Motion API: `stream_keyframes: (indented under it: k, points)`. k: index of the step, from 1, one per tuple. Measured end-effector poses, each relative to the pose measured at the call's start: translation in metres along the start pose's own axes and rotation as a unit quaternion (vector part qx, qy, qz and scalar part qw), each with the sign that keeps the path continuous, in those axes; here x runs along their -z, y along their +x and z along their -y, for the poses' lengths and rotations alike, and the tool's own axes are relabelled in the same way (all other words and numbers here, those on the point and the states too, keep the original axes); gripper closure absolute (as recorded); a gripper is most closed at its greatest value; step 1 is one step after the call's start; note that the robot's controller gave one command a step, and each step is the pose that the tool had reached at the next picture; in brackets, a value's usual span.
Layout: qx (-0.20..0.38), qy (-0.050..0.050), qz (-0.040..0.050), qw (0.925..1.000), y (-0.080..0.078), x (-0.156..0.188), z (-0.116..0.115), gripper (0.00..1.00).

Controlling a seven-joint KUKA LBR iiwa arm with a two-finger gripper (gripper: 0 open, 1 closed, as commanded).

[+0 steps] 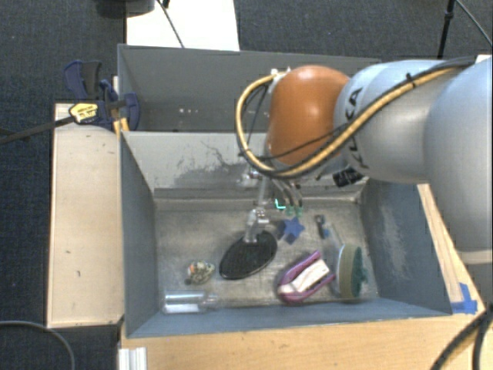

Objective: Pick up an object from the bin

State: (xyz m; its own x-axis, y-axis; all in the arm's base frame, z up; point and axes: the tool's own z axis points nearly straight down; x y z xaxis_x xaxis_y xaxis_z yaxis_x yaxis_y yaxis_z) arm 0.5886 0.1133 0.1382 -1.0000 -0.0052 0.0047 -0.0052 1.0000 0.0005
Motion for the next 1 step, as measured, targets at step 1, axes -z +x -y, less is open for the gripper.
stream_keyframes:
  k: [1]
  points:
    - [0.236,0.002,0.0029,0.9716,0.0258,-0.0510,0.0666,0.00]
